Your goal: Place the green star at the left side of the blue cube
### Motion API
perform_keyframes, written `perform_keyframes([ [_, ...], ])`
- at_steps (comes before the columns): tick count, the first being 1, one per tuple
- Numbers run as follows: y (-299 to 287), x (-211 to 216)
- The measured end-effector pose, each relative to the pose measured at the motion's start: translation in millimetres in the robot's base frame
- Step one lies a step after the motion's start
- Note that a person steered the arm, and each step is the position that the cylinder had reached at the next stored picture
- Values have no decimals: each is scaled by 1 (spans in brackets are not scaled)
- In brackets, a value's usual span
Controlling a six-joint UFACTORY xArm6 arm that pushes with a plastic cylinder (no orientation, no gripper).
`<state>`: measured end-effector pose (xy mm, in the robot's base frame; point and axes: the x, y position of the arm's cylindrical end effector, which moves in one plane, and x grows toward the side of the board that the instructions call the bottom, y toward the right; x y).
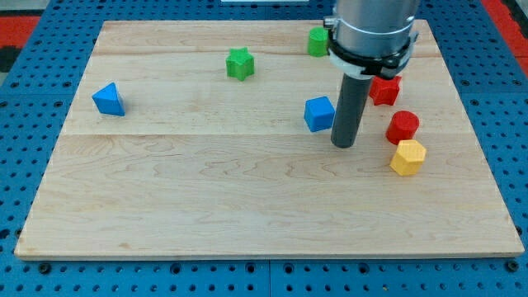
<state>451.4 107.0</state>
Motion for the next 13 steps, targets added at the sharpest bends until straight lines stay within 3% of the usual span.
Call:
perform_keyframes([
  [3, -34, -24],
  [4, -57, -9],
  [5, -80, -46],
  [7, -79, -166],
  [8, -129, -206],
  [9, -153, -169],
  [10, -104, -141],
  [11, -126, -129],
  [12, -140, -174],
  [13, -144, -152],
])
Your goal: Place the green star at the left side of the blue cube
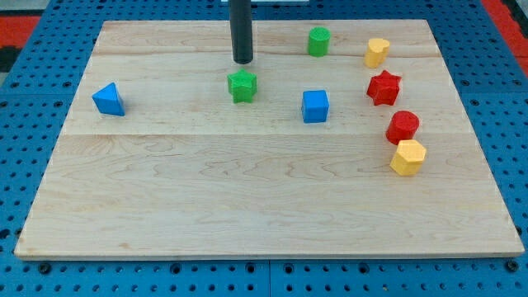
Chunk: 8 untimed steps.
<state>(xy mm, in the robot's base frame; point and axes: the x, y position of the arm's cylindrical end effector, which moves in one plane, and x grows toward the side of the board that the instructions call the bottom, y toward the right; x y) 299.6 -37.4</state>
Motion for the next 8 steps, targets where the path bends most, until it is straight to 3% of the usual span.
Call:
perform_keyframes([
  [1, -10, 38],
  [2, 8, 54],
  [3, -29, 53],
  [4, -2, 50],
  [5, 65, 29],
  [7, -58, 32],
  [8, -61, 82],
])
